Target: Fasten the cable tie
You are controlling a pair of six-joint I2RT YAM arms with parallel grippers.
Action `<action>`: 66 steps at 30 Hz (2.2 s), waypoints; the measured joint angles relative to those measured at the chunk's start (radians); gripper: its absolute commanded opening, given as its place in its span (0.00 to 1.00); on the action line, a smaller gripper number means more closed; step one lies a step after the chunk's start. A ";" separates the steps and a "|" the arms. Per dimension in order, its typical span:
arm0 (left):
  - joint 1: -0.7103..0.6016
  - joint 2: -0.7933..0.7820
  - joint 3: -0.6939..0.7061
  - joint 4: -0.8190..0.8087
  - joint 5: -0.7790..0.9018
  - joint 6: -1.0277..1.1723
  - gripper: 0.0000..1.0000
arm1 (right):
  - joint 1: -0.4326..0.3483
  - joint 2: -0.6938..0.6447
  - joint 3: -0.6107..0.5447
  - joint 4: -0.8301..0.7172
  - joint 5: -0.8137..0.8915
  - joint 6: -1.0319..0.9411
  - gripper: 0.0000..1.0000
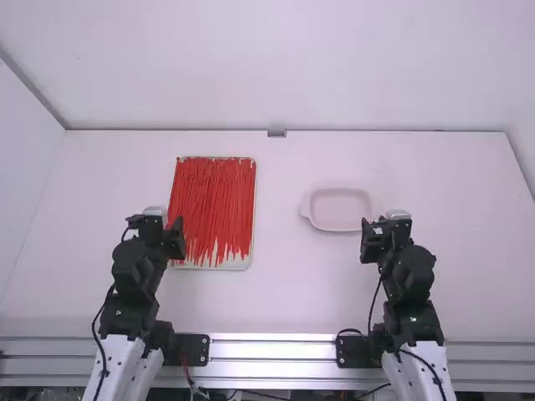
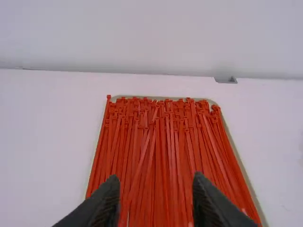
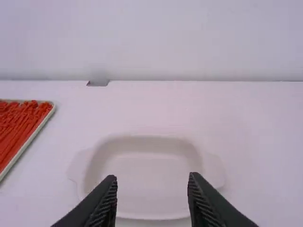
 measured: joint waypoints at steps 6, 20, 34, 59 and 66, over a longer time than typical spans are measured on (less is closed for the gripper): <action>0.004 0.136 0.091 -0.012 0.026 -0.023 0.58 | 0.024 0.122 0.085 -0.023 -0.049 0.019 0.58; 0.005 0.431 0.338 -0.127 0.074 -0.066 0.83 | 0.146 0.389 0.263 -0.037 -0.162 0.029 0.83; 0.011 0.862 0.816 -0.419 0.056 -0.063 0.97 | 0.152 0.568 0.474 -0.105 -0.364 0.017 0.97; 0.096 1.319 1.146 -0.486 0.048 -0.045 0.99 | 0.095 0.769 0.497 0.042 -0.510 0.008 0.99; 0.096 1.383 1.146 -0.409 0.048 -0.052 0.99 | 0.095 0.885 0.533 0.066 -0.546 0.031 0.99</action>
